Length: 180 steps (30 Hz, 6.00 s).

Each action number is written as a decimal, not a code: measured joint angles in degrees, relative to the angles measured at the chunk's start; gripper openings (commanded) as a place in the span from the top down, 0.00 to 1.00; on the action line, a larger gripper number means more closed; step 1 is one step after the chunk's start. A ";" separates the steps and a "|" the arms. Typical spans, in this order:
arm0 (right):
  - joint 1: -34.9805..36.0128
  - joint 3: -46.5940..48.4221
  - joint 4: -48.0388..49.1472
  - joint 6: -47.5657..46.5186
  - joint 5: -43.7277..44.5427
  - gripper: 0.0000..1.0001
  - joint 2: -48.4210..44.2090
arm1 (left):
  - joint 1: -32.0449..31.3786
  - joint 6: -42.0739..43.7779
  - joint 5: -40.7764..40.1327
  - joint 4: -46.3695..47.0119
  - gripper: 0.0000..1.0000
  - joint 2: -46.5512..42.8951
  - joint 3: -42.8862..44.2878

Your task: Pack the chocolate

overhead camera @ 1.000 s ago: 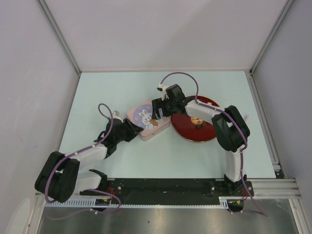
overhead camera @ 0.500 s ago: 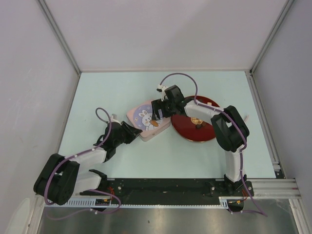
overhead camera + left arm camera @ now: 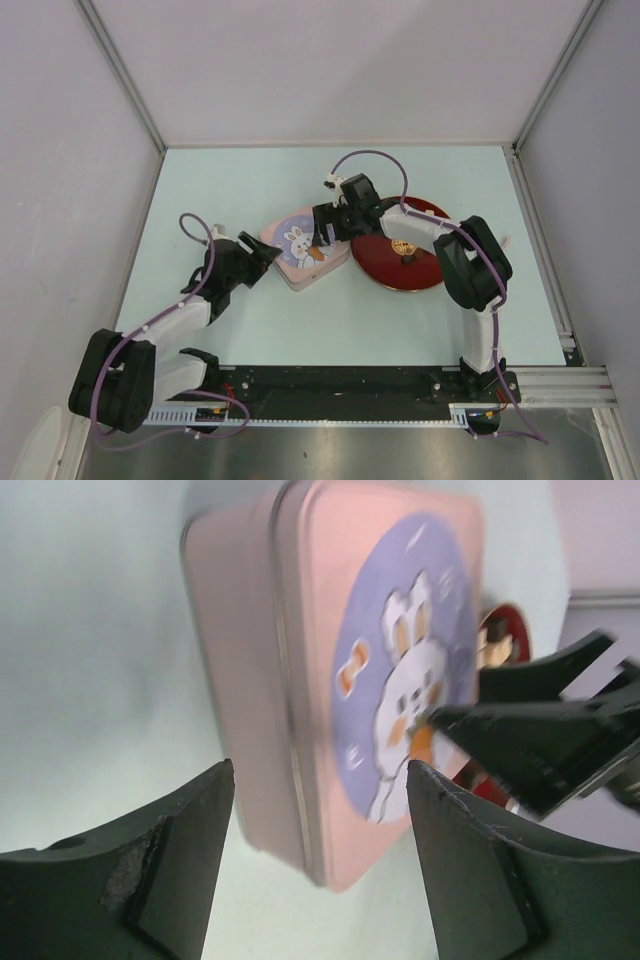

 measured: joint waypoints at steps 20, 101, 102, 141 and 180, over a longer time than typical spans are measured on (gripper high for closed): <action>-1.01 0.00 -0.07 0.59 -1.88 0.04 0.00 | 9.16 4.37 3.02 5.31 0.45 17.27 9.57; -1.55 -22.84 6.05 7.32 0.57 0.44 -23.78 | -2.73 36.48 -3.74 -23.28 0.68 34.40 50.49; -1.57 -23.34 5.77 7.15 1.27 0.40 -24.48 | -3.02 37.18 -4.07 -23.82 0.73 35.60 51.78; -13.84 -31.23 -7.63 2.86 15.41 0.17 -48.48 | -7.15 43.74 -7.56 -40.11 0.65 51.28 71.17; -28.79 -19.34 -4.11 -11.15 45.20 0.00 -74.18 | -6.60 52.87 -36.96 -31.19 0.00 -41.40 38.86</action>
